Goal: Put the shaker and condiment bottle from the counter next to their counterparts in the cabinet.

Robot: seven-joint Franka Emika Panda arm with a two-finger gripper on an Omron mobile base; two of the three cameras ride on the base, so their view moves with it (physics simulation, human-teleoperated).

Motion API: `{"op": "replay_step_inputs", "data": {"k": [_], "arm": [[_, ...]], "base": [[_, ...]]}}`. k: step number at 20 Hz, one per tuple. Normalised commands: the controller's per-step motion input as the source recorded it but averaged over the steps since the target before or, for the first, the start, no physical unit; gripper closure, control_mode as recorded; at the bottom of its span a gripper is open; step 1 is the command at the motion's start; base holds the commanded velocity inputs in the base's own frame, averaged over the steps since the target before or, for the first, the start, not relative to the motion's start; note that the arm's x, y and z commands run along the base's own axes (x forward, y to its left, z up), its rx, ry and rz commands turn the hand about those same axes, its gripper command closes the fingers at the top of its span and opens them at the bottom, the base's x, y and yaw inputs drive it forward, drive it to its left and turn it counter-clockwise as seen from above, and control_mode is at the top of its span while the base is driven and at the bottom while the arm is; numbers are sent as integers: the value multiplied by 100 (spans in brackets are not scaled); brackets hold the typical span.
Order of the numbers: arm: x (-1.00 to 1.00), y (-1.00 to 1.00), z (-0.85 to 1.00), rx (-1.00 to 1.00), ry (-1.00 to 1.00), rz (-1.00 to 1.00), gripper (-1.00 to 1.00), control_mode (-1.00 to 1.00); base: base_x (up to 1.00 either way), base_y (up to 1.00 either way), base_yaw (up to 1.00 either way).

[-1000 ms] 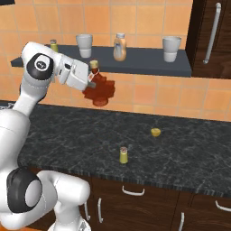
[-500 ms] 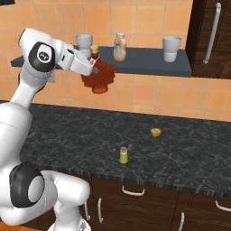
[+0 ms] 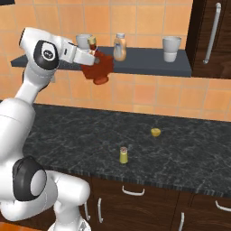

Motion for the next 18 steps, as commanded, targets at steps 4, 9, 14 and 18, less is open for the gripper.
{"op": "replay_step_inputs", "data": {"k": [4,9,14,18], "arm": [[1,0,37,0,10,18,100,-100],[5,4,21,3,23,16,100,-100],[10,22,20,0,16,12,100,-100],[6,30,29,0,1,12,100,-100]], "base": [[0,0,0],[0,0,0],[0,0,0],[0,0,0]]}}
